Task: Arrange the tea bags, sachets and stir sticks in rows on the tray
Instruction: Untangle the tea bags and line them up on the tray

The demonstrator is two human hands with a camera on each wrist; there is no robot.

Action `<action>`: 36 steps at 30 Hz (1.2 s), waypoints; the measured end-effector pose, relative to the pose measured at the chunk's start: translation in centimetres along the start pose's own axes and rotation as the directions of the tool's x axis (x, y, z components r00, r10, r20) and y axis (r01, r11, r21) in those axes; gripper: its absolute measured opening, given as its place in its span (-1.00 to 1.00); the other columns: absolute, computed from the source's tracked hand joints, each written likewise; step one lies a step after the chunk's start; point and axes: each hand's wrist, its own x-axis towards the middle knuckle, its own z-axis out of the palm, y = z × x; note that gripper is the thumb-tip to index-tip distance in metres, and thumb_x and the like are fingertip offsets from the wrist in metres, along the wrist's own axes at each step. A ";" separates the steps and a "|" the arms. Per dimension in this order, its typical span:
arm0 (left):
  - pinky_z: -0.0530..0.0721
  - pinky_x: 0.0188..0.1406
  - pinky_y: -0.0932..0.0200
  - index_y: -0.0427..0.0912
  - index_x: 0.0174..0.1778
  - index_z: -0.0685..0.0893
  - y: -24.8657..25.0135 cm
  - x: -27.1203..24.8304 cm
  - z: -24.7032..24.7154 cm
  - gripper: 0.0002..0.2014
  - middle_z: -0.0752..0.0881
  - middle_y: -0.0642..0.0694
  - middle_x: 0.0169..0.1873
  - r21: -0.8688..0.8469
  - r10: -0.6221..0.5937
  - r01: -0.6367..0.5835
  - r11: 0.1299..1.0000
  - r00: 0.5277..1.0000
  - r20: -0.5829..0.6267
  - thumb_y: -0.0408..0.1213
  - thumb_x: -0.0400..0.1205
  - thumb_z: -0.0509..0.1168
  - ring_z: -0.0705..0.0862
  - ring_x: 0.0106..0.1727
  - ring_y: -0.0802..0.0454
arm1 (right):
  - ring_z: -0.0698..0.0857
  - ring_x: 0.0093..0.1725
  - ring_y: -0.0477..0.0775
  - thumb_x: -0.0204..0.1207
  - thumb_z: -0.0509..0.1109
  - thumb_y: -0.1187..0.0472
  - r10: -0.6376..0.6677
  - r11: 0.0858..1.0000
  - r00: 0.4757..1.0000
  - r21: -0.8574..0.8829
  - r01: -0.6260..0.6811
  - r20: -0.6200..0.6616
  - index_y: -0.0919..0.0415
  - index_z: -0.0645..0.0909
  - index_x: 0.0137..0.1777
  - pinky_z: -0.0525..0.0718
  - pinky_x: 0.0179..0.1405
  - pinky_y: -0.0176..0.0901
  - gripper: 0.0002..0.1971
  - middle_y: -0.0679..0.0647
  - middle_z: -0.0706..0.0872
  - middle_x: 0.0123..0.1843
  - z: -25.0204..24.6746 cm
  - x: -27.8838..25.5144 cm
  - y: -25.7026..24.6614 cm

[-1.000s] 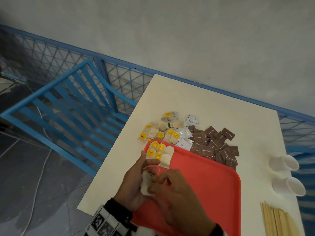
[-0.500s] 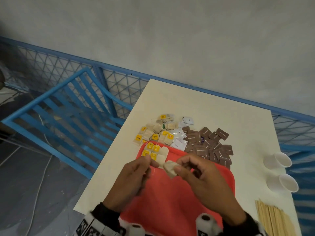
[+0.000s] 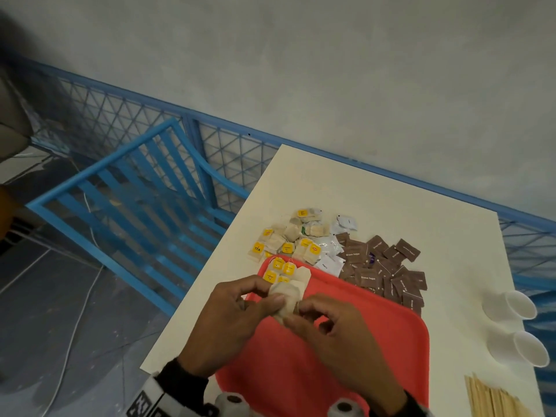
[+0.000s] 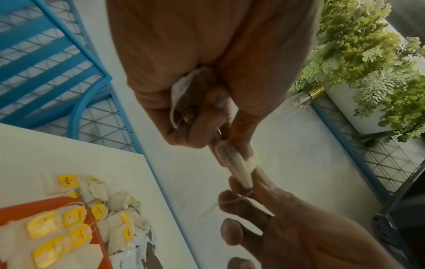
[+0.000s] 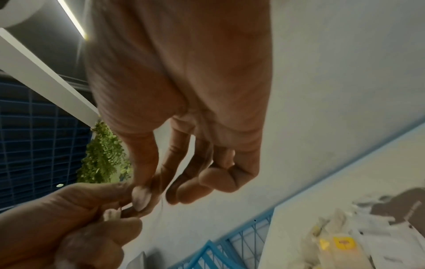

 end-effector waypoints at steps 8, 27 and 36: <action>0.46 -0.53 0.51 -0.13 -0.16 0.81 -1.7 -0.1 -1.4 -0.96 0.77 -0.03 -0.33 0.004 -0.055 0.055 0.998 0.998 0.025 -0.35 0.57 0.48 0.54 -0.57 0.35 | 0.52 -0.43 -0.25 0.47 0.57 0.26 0.136 0.963 0.989 0.241 -0.121 -0.049 -0.02 0.80 -0.25 0.43 -0.39 -0.41 -0.85 -0.13 0.68 -0.43 3.2 0.6 0.3; 0.44 -0.51 0.38 -0.05 -0.12 0.75 -6.6 -0.4 -8.6 -0.92 0.82 0.05 -0.32 0.257 -0.355 0.369 0.893 0.930 -0.101 -0.19 0.66 0.38 0.52 -0.63 0.31 | 0.42 -0.49 -0.12 0.46 0.53 0.21 0.659 0.742 0.703 0.073 -0.667 -0.269 0.13 0.46 -0.55 0.40 -0.52 -0.42 -0.59 -0.08 0.48 -0.56 13.1 8.7 14.1; 0.58 -0.51 0.10 -0.10 -0.06 0.78 -6.2 0.5 -9.2 -0.69 0.81 -0.14 -0.20 -0.018 -0.396 0.397 0.918 0.911 -0.115 -0.03 0.74 0.18 0.46 -0.55 0.06 | 0.63 -0.22 0.04 0.39 0.53 0.02 0.674 0.690 0.680 -0.083 -0.719 -0.288 0.08 0.44 -0.30 0.53 -0.31 -0.13 -0.70 0.01 0.68 -0.23 13.4 9.1 13.8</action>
